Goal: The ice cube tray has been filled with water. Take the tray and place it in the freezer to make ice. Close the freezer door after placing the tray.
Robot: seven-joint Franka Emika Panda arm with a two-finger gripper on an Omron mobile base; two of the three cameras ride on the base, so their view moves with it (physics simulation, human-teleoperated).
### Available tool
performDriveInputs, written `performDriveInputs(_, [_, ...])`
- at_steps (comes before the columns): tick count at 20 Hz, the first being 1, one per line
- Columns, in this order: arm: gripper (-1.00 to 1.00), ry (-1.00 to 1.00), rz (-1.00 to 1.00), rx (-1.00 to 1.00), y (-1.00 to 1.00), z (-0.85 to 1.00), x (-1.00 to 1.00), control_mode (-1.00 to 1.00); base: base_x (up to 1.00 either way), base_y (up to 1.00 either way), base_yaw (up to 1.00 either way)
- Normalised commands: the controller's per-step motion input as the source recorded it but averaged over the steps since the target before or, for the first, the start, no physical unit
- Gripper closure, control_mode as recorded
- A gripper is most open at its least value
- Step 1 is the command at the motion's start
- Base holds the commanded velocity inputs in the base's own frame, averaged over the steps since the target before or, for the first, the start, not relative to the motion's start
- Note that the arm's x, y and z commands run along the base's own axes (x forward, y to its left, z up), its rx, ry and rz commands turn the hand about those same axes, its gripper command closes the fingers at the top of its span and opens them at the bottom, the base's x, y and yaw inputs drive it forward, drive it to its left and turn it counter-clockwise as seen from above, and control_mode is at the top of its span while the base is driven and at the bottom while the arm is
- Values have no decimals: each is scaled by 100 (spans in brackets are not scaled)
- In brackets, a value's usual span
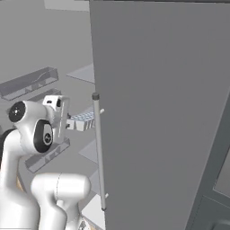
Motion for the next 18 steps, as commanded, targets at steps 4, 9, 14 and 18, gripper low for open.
performDriveInputs(4, [100,-6,0,0,-5,-22,23,-100,0,0,0])
performDriveInputs(9, [100,-3,0,0,-5,-19,29,-100,0,0,0])
performDriveInputs(14, [100,-3,0,0,-1,-16,35,-100,0,0,0])
performDriveInputs(18, [100,-1,0,0,0,-8,38,-100,0,0,0])
